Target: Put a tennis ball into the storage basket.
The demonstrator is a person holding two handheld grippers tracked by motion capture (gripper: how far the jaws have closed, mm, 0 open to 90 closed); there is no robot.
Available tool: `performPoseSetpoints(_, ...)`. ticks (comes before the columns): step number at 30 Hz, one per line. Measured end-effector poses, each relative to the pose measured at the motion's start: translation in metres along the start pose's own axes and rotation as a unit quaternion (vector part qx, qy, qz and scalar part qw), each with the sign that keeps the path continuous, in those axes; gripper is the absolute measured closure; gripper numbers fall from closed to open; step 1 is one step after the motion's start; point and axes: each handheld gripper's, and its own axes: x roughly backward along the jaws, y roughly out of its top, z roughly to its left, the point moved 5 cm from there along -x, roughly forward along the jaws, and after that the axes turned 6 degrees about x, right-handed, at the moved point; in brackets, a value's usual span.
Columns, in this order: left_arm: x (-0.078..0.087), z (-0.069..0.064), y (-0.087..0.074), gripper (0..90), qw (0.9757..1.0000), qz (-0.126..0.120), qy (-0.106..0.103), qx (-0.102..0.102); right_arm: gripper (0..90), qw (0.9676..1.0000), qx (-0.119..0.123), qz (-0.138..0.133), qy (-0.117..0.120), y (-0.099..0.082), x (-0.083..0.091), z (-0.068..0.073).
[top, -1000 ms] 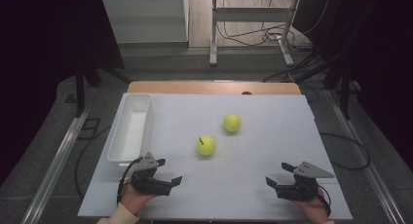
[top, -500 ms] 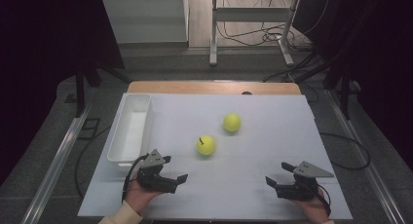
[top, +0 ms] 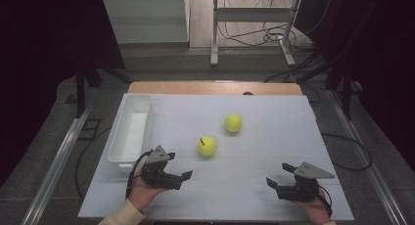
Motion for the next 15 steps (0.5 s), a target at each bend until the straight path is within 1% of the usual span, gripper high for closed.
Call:
performPoseSetpoints(8,0.0,0.0,0.007,7.0,1.0,-0.004,-0.003,0.006,15.6,1.0,0.0,0.0,0.0,0.0,0.0,0.0)
performPoseSetpoints(14,-0.001,0.0,0.012,7.0,1.0,-0.001,-0.004,0.008,15.6,1.0,0.0,0.001,-0.001,0.0,-0.001,0.0)
performPoseSetpoints(15,-0.002,0.0,0.013,7.0,1.0,-0.001,-0.004,0.006,15.6,1.0,0.001,0.001,0.0,0.0,-0.001,0.0)
